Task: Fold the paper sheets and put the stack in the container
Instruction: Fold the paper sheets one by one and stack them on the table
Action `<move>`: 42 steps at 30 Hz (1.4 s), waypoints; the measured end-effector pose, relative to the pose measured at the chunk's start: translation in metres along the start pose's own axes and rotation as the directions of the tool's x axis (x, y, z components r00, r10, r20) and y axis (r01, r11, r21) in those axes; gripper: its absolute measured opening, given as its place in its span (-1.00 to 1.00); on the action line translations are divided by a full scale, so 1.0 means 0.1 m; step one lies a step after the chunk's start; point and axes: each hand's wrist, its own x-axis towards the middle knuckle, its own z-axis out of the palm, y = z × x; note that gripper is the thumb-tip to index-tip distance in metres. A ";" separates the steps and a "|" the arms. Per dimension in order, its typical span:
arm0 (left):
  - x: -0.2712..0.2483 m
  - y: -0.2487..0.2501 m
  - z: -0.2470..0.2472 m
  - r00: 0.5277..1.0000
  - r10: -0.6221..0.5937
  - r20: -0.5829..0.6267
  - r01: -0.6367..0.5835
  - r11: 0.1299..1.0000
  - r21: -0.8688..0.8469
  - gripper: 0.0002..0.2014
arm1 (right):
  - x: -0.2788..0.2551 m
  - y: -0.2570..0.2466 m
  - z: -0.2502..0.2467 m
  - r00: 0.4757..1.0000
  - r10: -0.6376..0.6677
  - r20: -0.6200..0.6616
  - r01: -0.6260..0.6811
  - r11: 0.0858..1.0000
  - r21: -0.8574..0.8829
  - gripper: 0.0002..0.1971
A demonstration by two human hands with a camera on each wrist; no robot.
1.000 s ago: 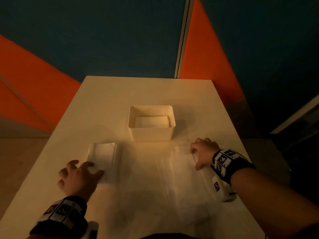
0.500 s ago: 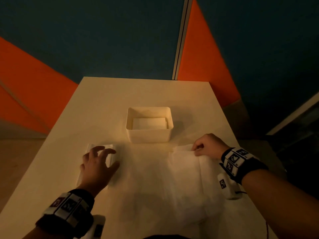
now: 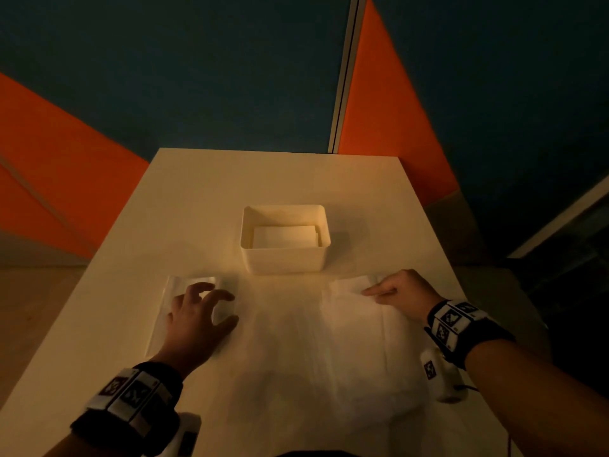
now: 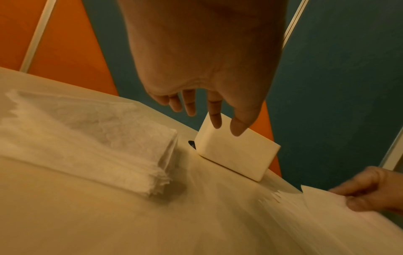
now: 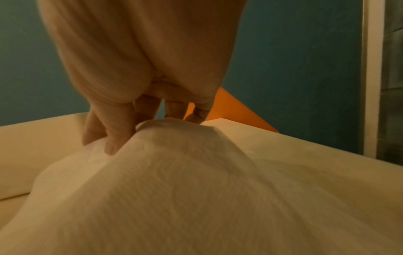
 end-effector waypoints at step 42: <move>0.18 0.76 -0.57 0.942 0.295 0.163 0.034 0.398 -0.917 -0.68 | -0.27 -1.07 -0.03 0.997 -0.035 0.072 -0.047 0.468 0.883 -0.52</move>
